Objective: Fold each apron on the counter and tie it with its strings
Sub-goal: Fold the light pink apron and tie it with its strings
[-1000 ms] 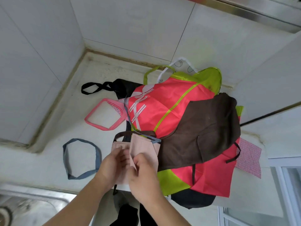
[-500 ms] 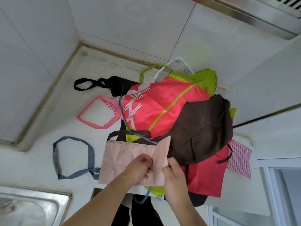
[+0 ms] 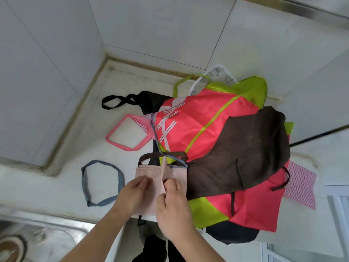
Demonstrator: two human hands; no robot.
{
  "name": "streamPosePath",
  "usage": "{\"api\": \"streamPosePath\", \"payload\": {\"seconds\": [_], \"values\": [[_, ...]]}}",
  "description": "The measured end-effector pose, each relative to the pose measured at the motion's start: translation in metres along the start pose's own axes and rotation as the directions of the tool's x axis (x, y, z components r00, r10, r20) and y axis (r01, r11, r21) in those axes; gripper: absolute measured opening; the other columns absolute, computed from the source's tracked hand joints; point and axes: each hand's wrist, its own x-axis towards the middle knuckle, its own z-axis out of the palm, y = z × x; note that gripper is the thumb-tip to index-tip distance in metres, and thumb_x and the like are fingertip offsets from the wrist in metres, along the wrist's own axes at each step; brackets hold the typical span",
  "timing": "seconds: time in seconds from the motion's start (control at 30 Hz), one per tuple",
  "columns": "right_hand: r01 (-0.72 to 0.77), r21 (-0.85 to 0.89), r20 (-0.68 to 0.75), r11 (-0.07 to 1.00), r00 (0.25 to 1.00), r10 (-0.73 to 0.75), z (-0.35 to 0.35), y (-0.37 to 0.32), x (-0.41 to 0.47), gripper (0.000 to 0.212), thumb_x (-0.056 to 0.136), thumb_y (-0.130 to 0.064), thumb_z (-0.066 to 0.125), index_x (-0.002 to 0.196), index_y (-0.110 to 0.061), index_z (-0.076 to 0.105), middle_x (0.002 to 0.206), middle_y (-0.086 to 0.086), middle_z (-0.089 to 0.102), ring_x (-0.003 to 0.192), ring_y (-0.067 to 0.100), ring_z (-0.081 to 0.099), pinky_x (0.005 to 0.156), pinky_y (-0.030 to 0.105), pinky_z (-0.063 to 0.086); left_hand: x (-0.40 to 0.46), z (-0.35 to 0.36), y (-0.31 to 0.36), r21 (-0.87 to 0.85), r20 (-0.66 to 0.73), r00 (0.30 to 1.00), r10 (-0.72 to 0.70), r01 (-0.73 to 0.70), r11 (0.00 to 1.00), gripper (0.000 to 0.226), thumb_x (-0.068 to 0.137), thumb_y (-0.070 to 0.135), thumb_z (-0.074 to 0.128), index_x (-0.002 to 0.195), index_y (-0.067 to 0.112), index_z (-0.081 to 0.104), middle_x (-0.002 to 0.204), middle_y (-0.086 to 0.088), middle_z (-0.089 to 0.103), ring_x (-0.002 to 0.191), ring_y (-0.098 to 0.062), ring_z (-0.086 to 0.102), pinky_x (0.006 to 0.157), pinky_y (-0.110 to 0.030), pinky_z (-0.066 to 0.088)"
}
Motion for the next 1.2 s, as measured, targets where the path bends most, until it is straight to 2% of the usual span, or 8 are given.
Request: {"api": "streamPosePath", "payload": {"seconds": [0.2, 0.33, 0.47, 0.63, 0.7, 0.8, 1.0, 1.2], "values": [[-0.025, -0.188, 0.273, 0.982, 0.959, 0.077, 0.039, -0.010, 0.018, 0.042, 0.098, -0.022, 0.045, 0.139, -0.011, 0.040, 0.144, 0.002, 0.037, 0.125, 0.022, 0.048, 0.102, 0.039, 0.046, -0.013, -0.010, 0.021, -0.352, 0.110, 0.992, -0.067, 0.102, 0.930, 0.049, 0.104, 0.059, 0.049, 0.093, 0.021, 0.079, 0.084, -0.005, 0.079, 0.088, -0.022, 0.073, 0.078, -0.035, 0.054], [0.017, -0.200, 0.333, 0.980, 0.942, 0.052, 0.042, 0.005, 0.017, 0.060, 0.094, -0.025, 0.050, 0.152, -0.018, 0.036, 0.163, -0.008, 0.010, 0.149, 0.017, 0.029, 0.118, 0.035, 0.037, 0.001, -0.007, 0.000, 0.166, -0.111, 0.989, 0.102, -0.083, 0.983, 0.016, 0.103, 0.023, 0.055, 0.089, 0.023, 0.063, 0.079, 0.000, 0.070, 0.082, -0.024, 0.066, 0.074, -0.032, 0.054], [0.092, -0.395, 0.124, 0.914, 0.991, -0.047, 0.025, 0.034, 0.007, 0.056, 0.085, -0.025, 0.048, 0.141, -0.032, 0.046, 0.162, -0.007, 0.023, 0.150, 0.021, 0.025, 0.119, 0.038, 0.035, 0.007, -0.003, -0.007, 0.306, -0.244, 0.918, 0.312, -0.232, 0.923, 0.023, 0.099, 0.009, 0.055, 0.083, 0.025, 0.055, 0.068, 0.008, 0.058, 0.066, -0.012, 0.055, 0.060, -0.015, 0.038], [0.125, -0.417, 0.166, 0.900, 0.984, -0.060, 0.021, 0.057, 0.002, 0.065, 0.091, -0.025, 0.052, 0.150, -0.046, 0.030, 0.167, -0.015, 0.011, 0.153, 0.013, 0.015, 0.119, 0.032, 0.031, 0.010, 0.002, -0.020, 0.681, -0.305, 0.695, 0.651, -0.318, 0.659, 0.050, 0.069, -0.020, 0.068, 0.115, 0.000, 0.060, 0.103, -0.017, 0.058, 0.088, -0.033, 0.055, 0.075, -0.044, 0.053], [0.126, -0.394, 0.167, 0.910, 0.984, -0.064, 0.019, 0.056, 0.006, 0.063, 0.091, -0.024, 0.054, 0.148, -0.044, 0.034, 0.165, -0.016, 0.013, 0.151, 0.013, 0.017, 0.118, 0.032, 0.033, 0.008, 0.007, -0.024, 0.688, -0.064, 0.707, 0.705, -0.480, 0.544, 0.059, 0.070, -0.013, 0.072, 0.125, 0.005, 0.061, 0.119, -0.012, 0.058, 0.101, -0.030, 0.057, 0.087, -0.043, 0.055], [0.063, -0.384, 0.115, 0.921, 0.993, -0.020, 0.011, 0.060, 0.010, 0.063, 0.094, -0.024, 0.056, 0.151, -0.042, 0.033, 0.163, -0.017, 0.015, 0.143, 0.015, 0.028, 0.114, 0.032, 0.038, 0.011, 0.007, -0.030, 0.632, 0.139, 0.818, 0.558, -0.507, 0.586, 0.080, 0.082, 0.013, 0.081, 0.153, 0.021, 0.046, 0.145, -0.002, 0.045, 0.124, -0.023, 0.050, 0.106, -0.041, 0.052], [-0.078, -0.487, 0.080, 0.870, 0.988, 0.134, -0.005, 0.069, 0.016, 0.086, 0.093, -0.031, 0.065, 0.160, -0.041, 0.011, 0.166, -0.017, 0.006, 0.139, 0.019, 0.028, 0.109, 0.035, 0.041, 0.018, 0.007, -0.010, 0.749, 0.223, 0.911, 0.347, -0.388, 0.537, 0.126, 0.078, 0.053, 0.083, 0.164, 0.033, -0.007, 0.153, 0.002, 0.012, 0.140, -0.021, 0.030, 0.119, -0.035, 0.041], [-0.276, -0.139, -0.037, 0.951, 0.961, 0.273, -0.012, 0.069, 0.031, 0.064, 0.085, -0.010, 0.068, 0.142, -0.021, 0.042, 0.140, -0.002, 0.040, 0.126, 0.022, 0.051, 0.102, 0.032, 0.047, 0.016, 0.011, -0.003, 0.796, 0.213, 0.921, 0.326, -0.357, 0.489, 0.144, 0.062, 0.068, 0.084, 0.161, 0.031, -0.014, 0.154, -0.001, 0.009, 0.141, -0.024, 0.029, 0.118, -0.038, 0.042]]}}
